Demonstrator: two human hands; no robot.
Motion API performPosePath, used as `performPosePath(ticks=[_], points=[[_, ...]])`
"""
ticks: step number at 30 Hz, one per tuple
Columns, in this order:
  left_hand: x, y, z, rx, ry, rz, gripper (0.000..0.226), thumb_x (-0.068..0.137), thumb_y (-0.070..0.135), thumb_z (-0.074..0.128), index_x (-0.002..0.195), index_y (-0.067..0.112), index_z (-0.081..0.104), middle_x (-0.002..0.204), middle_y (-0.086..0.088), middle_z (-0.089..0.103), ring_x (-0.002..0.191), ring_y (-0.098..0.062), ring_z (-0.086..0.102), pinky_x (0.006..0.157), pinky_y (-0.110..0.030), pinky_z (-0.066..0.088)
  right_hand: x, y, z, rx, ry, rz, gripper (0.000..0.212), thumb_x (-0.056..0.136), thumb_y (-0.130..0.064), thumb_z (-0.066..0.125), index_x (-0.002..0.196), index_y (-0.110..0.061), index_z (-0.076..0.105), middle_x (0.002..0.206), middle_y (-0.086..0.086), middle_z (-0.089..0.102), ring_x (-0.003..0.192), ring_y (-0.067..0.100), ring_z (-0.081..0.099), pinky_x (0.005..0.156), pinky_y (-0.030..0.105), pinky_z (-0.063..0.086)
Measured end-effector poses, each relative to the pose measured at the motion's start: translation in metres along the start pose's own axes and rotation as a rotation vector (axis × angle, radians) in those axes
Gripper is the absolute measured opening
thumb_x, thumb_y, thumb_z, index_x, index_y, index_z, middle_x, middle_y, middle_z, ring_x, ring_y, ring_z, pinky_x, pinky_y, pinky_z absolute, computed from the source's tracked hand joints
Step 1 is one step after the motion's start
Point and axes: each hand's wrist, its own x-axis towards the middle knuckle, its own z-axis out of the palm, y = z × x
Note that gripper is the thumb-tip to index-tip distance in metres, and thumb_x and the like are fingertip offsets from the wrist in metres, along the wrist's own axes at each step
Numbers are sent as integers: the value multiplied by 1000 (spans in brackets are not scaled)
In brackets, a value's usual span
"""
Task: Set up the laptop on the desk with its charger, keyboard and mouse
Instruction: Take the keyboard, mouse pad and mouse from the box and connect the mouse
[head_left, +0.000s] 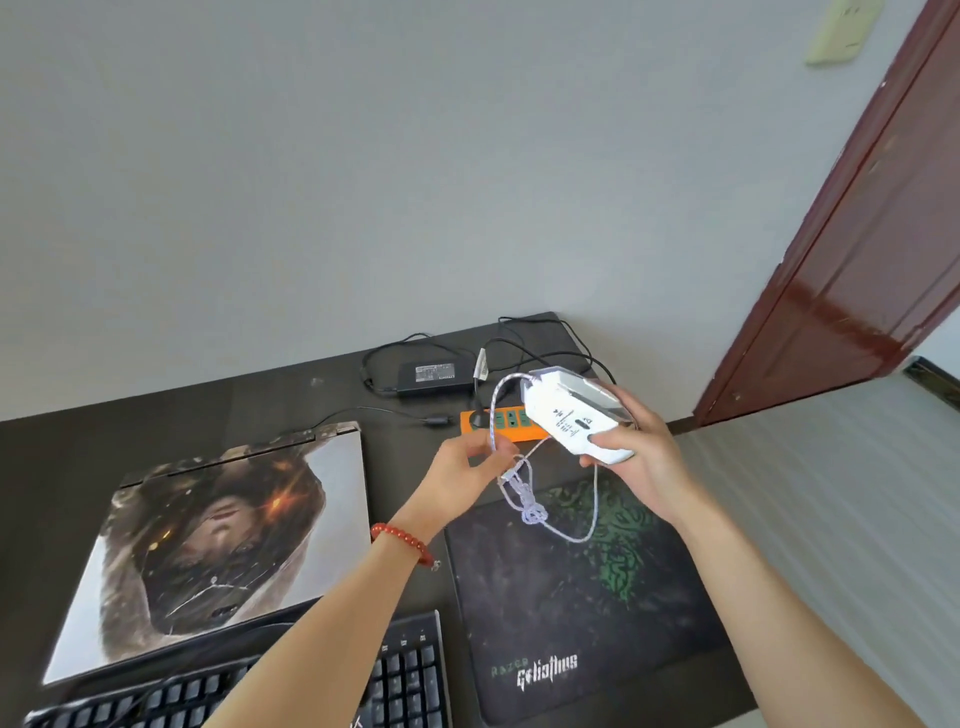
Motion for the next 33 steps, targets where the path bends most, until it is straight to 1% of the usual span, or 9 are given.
performPosePath(ticks=[3,7,12,14,17,21,25,29,33], points=[[1,-6,-5,-102,-16,-95,22,89,12,56,69,15,60,59,1,59,53,-3,55,59,-11,44,2,2,-12,186,272,-55,47,66,-1,54,97,-33,67,97,-4,73,87,16,68,58,27,53],[2,-16,-24,117,169,-97,12,87,13,59,76,14,64,63,-3,60,58,-15,53,62,-24,43,-9,25,-34,102,599,-41,44,65,-7,55,101,-31,63,100,-4,67,96,22,61,63,29,48],[12,4,-36,677,624,383,4,83,13,65,81,10,68,73,-5,63,58,-21,55,51,-28,45,-34,85,-36,-489,556,-90,52,76,9,59,118,-22,54,115,8,56,97,20,54,72,12,49],[14,-4,-28,863,536,490,4,79,10,66,75,9,66,66,-5,62,59,-25,57,53,-30,45,-46,112,-31,-923,493,-114,57,74,8,65,123,-18,50,124,9,48,111,21,49,83,15,50],[-1,-39,-8,961,270,274,11,86,13,55,82,11,66,77,-6,63,80,-27,60,75,-36,41,-66,145,-23,-1296,374,-19,60,75,2,68,127,-19,48,132,13,43,116,30,45,85,37,54],[-27,-93,16,997,153,56,21,92,23,44,97,20,65,97,0,67,107,-21,54,90,-33,32,-83,170,-22,-1339,287,140,62,78,-6,68,133,-20,42,139,14,37,124,29,37,94,39,51],[-47,-112,22,951,67,0,24,90,27,51,110,23,63,114,3,60,113,-18,50,99,-33,27,-90,170,-18,-1364,193,161,58,82,-24,66,135,-20,42,143,15,34,128,31,36,98,42,48],[-57,-116,13,871,190,-36,28,83,15,61,111,12,63,118,-10,58,111,-30,53,95,-45,37,-90,168,-11,-1541,283,123,52,74,-24,72,123,-16,56,127,22,54,105,39,59,89,53,47],[-51,-130,-16,868,205,-211,32,89,18,52,120,12,56,127,-9,52,119,-28,45,99,-46,34,-85,170,-1,-1474,324,188,48,79,-19,67,125,-17,53,129,20,51,108,37,55,82,48,52]])
